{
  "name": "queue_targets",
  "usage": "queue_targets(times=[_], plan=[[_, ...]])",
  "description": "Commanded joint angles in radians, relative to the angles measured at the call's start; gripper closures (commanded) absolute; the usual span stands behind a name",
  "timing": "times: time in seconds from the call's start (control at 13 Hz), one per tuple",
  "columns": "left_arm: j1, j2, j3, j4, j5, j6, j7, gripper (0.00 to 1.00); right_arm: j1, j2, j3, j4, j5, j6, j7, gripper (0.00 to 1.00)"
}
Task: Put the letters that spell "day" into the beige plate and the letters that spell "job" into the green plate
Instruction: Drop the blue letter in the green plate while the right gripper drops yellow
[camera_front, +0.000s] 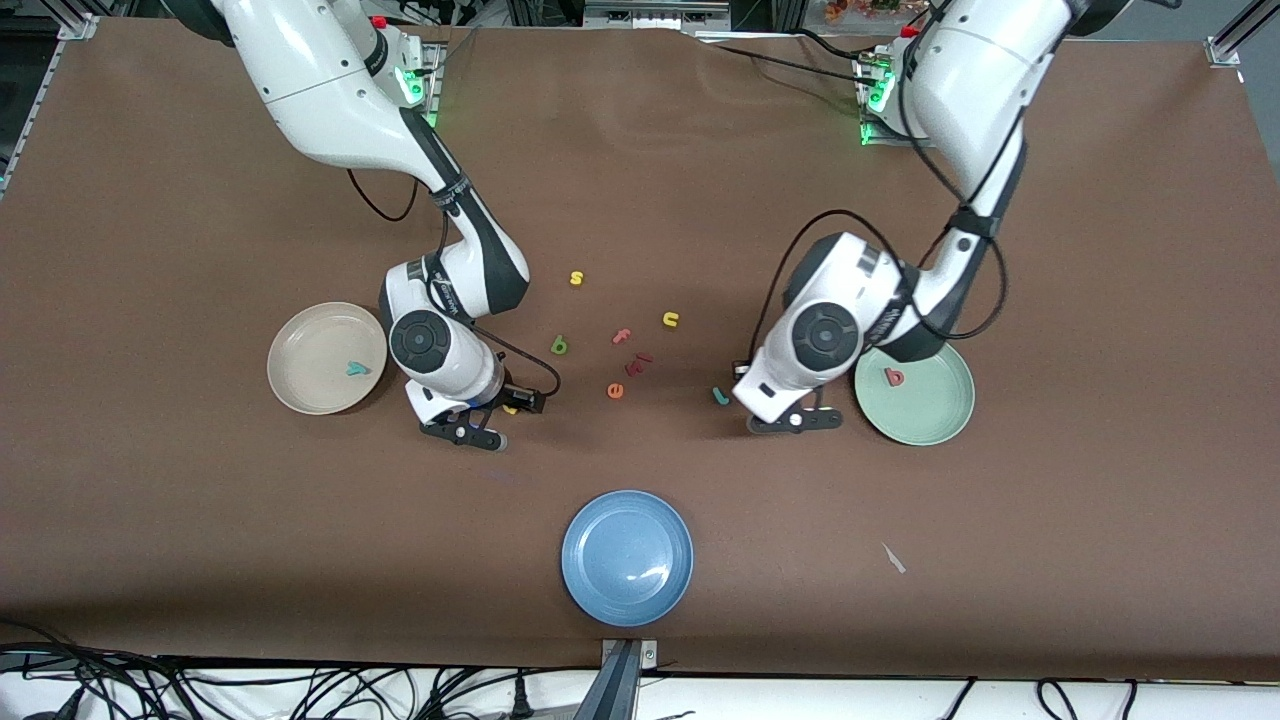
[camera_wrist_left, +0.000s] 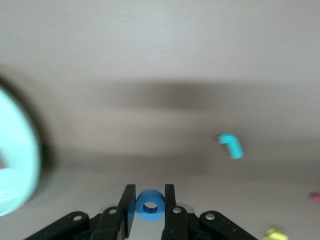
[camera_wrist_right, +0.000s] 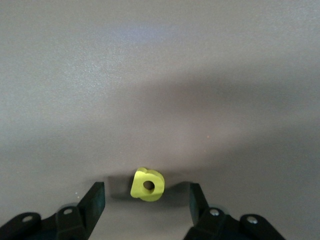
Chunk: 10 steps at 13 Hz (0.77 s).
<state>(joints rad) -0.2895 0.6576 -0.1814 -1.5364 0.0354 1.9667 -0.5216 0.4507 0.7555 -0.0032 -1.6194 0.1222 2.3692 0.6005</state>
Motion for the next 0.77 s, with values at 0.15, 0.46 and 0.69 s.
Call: queue_targets(times=[0.15, 0.46, 0.69], plan=[[0.122, -0.030, 0.002, -0.039, 0.030, -0.087, 0.178, 0.96, -0.007, 0.025, 0.002, 0.036, 0.005, 0.001, 0.001, 0.42], [0.180, -0.020, -0.001, -0.079, 0.138, -0.078, 0.219, 0.96, -0.010, 0.033, 0.002, 0.036, 0.010, 0.001, 0.007, 0.71], [0.216, 0.016, -0.001, -0.080, 0.150, -0.074, 0.233, 0.79, -0.010, 0.033, 0.002, 0.050, 0.013, 0.001, 0.005, 0.91]])
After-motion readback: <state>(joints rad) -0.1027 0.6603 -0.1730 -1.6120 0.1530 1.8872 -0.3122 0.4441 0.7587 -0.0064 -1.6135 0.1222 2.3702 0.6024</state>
